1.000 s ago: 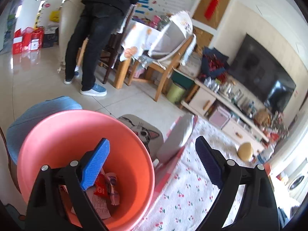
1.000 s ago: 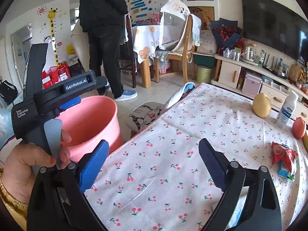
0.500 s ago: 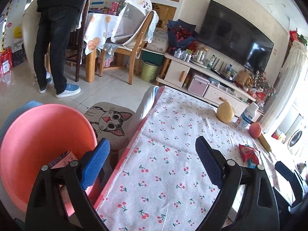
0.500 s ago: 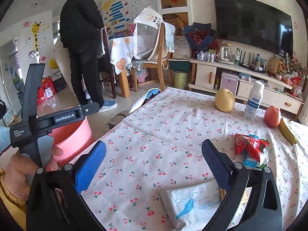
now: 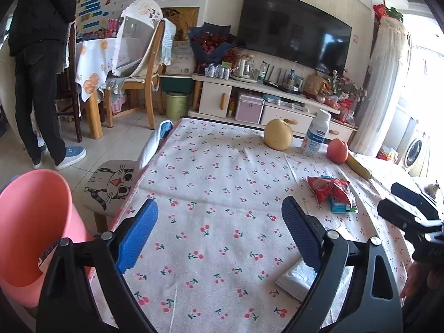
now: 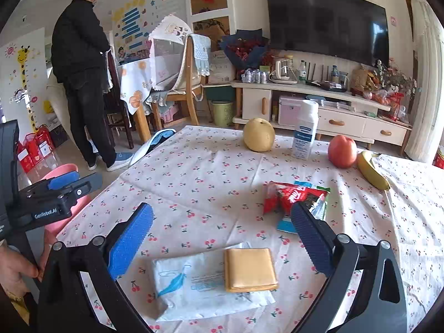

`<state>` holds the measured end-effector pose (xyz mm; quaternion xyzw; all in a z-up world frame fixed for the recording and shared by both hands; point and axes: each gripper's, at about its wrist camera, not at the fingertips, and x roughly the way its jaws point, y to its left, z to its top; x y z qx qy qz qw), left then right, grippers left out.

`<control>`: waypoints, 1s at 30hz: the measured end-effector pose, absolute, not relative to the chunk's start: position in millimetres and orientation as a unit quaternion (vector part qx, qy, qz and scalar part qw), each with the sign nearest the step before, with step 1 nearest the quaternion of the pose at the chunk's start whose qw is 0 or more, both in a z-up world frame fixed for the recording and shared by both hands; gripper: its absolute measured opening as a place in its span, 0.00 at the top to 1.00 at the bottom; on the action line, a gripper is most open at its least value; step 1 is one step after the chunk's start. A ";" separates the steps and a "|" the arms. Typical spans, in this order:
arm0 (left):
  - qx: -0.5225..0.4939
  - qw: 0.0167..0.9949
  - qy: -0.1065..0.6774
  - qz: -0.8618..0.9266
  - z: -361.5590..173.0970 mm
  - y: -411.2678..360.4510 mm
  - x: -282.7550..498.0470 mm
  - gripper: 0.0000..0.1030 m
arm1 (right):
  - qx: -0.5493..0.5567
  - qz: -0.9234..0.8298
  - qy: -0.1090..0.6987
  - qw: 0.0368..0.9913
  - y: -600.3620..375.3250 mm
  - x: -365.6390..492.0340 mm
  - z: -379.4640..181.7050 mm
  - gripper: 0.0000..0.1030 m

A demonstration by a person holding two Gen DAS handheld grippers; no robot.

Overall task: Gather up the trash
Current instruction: 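Move both grippers back from the bucket to the table, then grasp the white feather-print wipes packet with the left gripper while the right grasps the yellow pad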

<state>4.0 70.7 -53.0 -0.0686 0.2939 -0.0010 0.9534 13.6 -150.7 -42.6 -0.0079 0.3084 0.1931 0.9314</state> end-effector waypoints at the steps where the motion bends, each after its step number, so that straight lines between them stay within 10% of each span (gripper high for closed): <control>1: -0.063 0.953 0.295 -0.008 -53.5 64.3 3.6 0.11 | -0.003 0.187 0.312 0.932 -159.1 16.1 -42.6 0.05; 24: 0.119 0.882 0.407 -0.204 -112.7 -74.3 3.0 0.11 | 0.095 0.223 0.437 0.866 -239.7 53.9 -74.1 0.07; 30: 0.128 0.866 0.431 -0.218 -122.9 -66.4 17.6 0.11 | 0.052 0.263 0.487 0.831 -209.1 52.0 -100.8 0.29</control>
